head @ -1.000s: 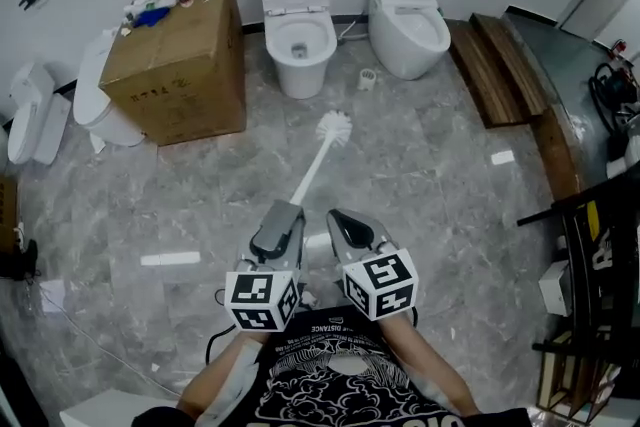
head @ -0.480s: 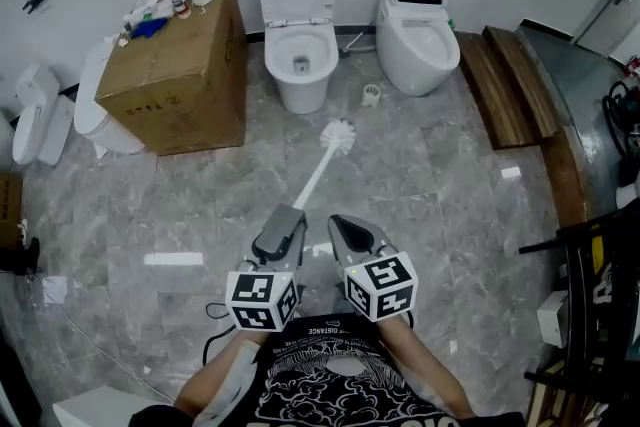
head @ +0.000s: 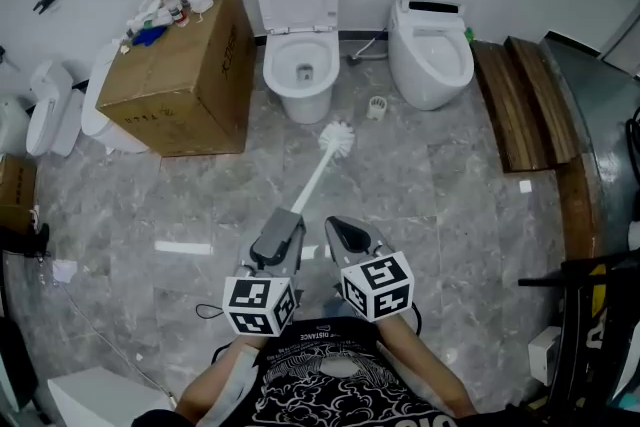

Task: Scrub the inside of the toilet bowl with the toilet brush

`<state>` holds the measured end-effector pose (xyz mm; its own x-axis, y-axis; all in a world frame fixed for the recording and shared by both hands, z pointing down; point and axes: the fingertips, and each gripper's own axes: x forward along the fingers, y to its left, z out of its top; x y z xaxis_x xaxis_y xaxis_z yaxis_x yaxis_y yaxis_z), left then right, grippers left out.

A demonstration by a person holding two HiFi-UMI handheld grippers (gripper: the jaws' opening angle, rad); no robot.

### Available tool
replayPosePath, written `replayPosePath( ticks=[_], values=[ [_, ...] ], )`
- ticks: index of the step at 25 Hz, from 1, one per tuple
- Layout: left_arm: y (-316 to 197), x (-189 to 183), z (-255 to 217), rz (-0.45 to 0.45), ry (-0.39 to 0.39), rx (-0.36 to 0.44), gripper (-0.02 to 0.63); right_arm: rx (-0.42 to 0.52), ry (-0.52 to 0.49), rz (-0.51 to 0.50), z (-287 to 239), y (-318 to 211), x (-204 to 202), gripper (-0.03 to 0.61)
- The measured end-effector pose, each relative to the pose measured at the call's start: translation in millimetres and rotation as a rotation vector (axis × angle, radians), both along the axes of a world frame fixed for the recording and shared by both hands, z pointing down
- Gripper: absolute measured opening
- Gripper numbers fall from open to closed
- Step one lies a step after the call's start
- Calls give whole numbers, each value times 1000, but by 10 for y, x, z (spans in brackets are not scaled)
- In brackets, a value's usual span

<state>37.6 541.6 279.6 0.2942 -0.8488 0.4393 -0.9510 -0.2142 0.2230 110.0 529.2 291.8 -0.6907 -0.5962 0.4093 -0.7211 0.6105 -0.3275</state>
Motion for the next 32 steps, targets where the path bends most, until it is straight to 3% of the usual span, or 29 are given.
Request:
replayPosePath(
  ticks=[8, 17, 23, 32],
  values=[
    [-261, 173, -33, -32, -24, -5, 149, -6, -10, -42, 21, -344, 208, -3],
    [-599, 61, 122, -20, -18, -34, 149, -38, 13, -30, 183, -632, 142, -3],
    [-1172, -208, 213, 25, 12, -37, 149, -49, 45, -8, 278, -1136, -133, -3],
    [-2180, -957, 312, 126, 25, -44, 149, -60, 116, 12, 268, -2043, -802, -3]
  ],
)
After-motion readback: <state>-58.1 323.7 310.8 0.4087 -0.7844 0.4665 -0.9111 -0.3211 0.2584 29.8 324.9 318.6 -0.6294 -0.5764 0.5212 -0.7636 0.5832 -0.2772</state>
